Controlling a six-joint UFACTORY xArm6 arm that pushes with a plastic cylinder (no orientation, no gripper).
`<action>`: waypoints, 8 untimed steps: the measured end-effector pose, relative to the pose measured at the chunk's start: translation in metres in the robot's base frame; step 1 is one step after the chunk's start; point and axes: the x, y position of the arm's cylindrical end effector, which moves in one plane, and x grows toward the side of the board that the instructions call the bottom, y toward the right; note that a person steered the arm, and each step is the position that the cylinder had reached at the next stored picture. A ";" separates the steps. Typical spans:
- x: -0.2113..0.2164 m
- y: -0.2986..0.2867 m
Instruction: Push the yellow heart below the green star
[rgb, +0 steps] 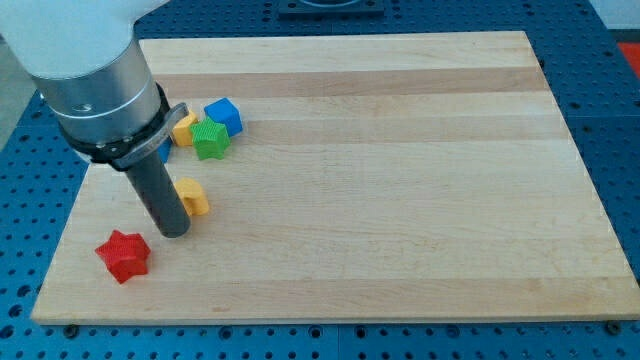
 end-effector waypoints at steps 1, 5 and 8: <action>-0.005 -0.001; -0.018 0.002; -0.042 0.028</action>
